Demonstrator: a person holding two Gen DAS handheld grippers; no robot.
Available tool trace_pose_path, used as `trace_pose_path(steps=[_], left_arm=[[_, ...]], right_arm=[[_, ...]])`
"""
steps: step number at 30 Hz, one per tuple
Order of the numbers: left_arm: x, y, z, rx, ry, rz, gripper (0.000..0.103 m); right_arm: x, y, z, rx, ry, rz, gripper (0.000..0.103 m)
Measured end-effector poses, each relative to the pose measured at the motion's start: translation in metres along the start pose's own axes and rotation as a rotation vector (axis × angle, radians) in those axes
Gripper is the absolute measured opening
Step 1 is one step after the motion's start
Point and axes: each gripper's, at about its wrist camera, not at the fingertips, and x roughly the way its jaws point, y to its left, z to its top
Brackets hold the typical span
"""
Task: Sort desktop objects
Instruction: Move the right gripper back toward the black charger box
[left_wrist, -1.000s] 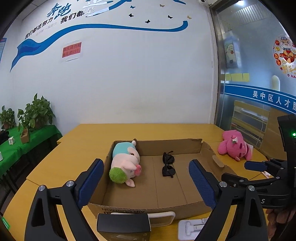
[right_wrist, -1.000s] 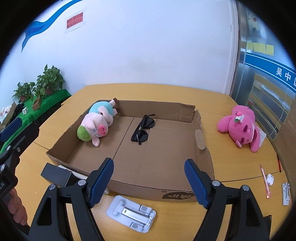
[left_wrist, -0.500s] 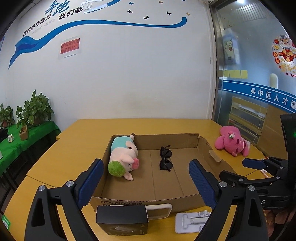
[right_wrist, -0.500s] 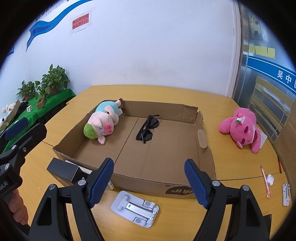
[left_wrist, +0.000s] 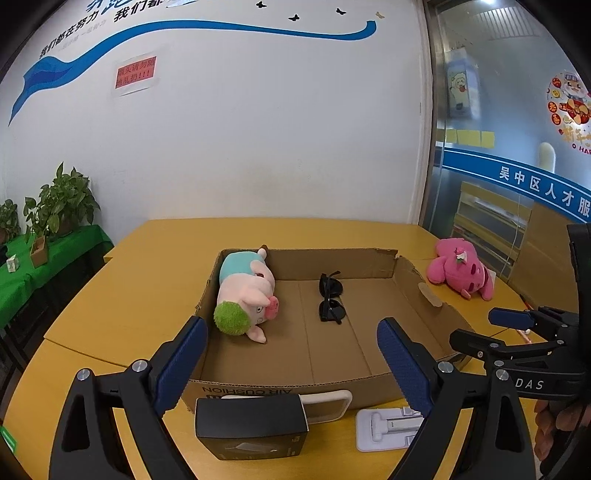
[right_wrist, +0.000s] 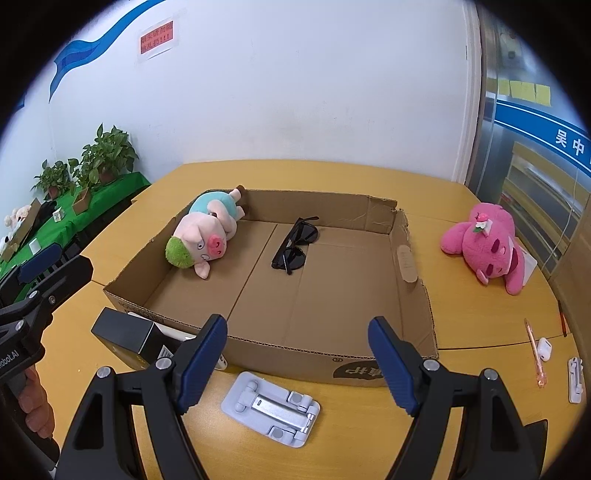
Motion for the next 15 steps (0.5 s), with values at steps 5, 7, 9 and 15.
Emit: trace_pose_path(steps=[5, 7, 9, 15], left_arm=[[0.004, -0.006, -0.002, 0.009, 0.013, -0.019, 0.095], [0.01, -0.004, -0.005, -0.004, 0.028, -0.028, 0.095], [0.017, 0.003, -0.009, -0.026, 0.063, -0.032, 0.095], [0.024, 0.031, -0.019, -0.087, 0.115, -0.017, 0.095]], right_arm=[[0.004, -0.001, 0.0, -0.007, 0.005, 0.002, 0.079], [0.008, 0.0, -0.002, -0.013, 0.022, 0.002, 0.079], [0.014, 0.0, -0.006, -0.013, 0.047, 0.012, 0.079], [0.028, 0.006, -0.019, -0.005, 0.113, 0.086, 0.079]])
